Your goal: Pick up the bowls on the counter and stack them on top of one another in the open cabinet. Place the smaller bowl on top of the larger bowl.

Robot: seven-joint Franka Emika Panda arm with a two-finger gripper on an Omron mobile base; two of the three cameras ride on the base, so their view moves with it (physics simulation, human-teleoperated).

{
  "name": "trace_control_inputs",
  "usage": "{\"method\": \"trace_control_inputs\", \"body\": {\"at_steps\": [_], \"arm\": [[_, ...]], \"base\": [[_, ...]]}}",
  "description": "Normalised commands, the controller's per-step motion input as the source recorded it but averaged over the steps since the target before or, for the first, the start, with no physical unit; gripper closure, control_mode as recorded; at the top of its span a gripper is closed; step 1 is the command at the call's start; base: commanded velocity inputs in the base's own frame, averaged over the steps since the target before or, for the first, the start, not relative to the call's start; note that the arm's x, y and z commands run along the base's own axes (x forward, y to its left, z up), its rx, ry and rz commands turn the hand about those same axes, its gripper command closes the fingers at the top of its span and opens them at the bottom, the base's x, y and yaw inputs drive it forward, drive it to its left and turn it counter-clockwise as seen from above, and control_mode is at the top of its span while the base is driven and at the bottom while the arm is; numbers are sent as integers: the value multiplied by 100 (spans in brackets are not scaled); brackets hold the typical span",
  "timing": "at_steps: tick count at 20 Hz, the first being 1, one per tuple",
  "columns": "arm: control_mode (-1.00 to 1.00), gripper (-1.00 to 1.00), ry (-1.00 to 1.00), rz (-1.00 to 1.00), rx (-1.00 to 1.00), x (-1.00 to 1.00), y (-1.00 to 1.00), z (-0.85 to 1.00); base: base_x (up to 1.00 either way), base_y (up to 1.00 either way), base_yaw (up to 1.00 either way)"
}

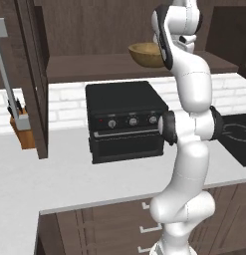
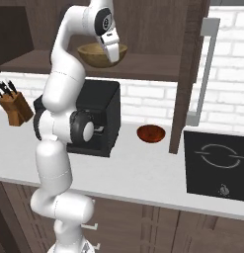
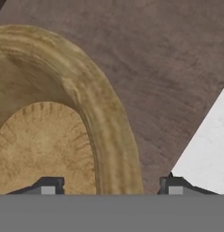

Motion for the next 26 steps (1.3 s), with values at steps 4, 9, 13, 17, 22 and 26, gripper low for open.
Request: {"method": "trace_control_inputs", "body": {"at_steps": [4,9,13,17,22,26], "arm": [[-100,-100,0,-1,0,0,0,0],[-100,-100,-5,-1,3,0,0,12],[-100,-100,-16,0,8,-7,0,24],[-100,-100,-13,0,7,-40,-7,7],[-100,-100,-4,0,5,-78,-31,3],[-100,-100,-11,0,2,-83,-19,2]], "base": [[0,0,0],[0,0,0],[0,0,0],[0,0,0],[0,0,0],[0,0,0]]}}
